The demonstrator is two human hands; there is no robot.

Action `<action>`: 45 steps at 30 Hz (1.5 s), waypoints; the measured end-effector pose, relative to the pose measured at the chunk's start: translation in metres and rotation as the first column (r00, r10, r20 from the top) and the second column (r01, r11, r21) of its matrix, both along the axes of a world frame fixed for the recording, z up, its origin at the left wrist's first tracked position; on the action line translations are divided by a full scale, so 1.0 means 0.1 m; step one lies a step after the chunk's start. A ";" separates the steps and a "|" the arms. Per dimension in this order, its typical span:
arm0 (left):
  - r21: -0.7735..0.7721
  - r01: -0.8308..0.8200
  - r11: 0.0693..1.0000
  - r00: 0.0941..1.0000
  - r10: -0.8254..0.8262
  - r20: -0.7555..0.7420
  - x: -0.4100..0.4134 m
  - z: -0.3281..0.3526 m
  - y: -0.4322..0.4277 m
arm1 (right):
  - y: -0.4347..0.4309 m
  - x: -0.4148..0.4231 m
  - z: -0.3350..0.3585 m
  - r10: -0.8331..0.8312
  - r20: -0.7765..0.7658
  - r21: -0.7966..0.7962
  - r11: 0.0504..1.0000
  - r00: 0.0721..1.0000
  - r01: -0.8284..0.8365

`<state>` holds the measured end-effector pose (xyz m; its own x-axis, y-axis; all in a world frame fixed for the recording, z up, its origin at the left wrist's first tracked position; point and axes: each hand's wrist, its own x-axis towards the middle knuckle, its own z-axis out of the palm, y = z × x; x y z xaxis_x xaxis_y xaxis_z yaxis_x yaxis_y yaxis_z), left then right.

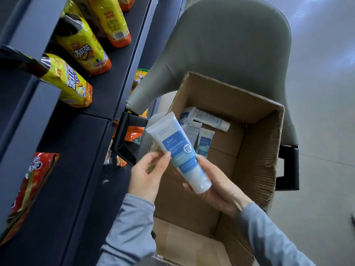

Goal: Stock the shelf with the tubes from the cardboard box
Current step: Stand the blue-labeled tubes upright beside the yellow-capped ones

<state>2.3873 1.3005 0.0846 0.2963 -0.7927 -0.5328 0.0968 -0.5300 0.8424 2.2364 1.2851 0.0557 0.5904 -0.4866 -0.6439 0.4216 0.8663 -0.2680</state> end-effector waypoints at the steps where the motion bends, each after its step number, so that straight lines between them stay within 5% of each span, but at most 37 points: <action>1: 0.000 -0.035 0.999 0.999 0.035 -0.005 0.00 -0.01 0.01 | 0.01 0.00 -0.02 0.006 -0.031 -0.008 1.000 0.999 -0.006; 11: -0.044 -0.228 0.973 0.967 0.221 -0.126 -0.01 -0.06 0.02 | -0.03 0.08 -0.09 0.100 -0.120 -0.142 0.983 0.988 -0.117; 15: 0.010 -0.337 0.942 0.915 0.330 -0.234 0.09 -0.06 0.00 | -0.07 0.03 -0.30 0.100 -0.303 -0.160 0.975 0.948 -0.154; 20: 0.062 -0.407 0.911 0.829 0.397 -0.395 0.23 -0.01 -0.02 | -0.13 -0.13 -0.88 -0.008 -0.759 -0.147 0.976 0.651 -0.160; 23: 0.091 -0.404 0.910 0.809 0.402 -0.428 0.27 -0.01 -0.01 | -0.22 -0.22 -1.21 -0.027 -0.883 -0.125 0.976 0.468 -0.179; 26: 0.131 -0.405 0.905 0.795 0.419 -0.437 0.30 -0.03 0.03 | -0.33 -0.25 -1.40 0.051 -0.916 -0.041 0.975 0.398 -0.219; 45: 0.146 -0.320 0.936 0.855 0.352 -0.382 0.44 -0.19 0.21 | -0.66 -0.04 -1.86 0.157 -0.921 0.063 0.963 0.357 -0.261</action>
<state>2.4311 1.3211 0.0658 0.2894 -0.6360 -0.7154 0.5969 -0.4644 0.6543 2.2327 1.2190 -0.1305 -0.2398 -0.5160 -0.8223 -0.3156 0.8425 -0.4366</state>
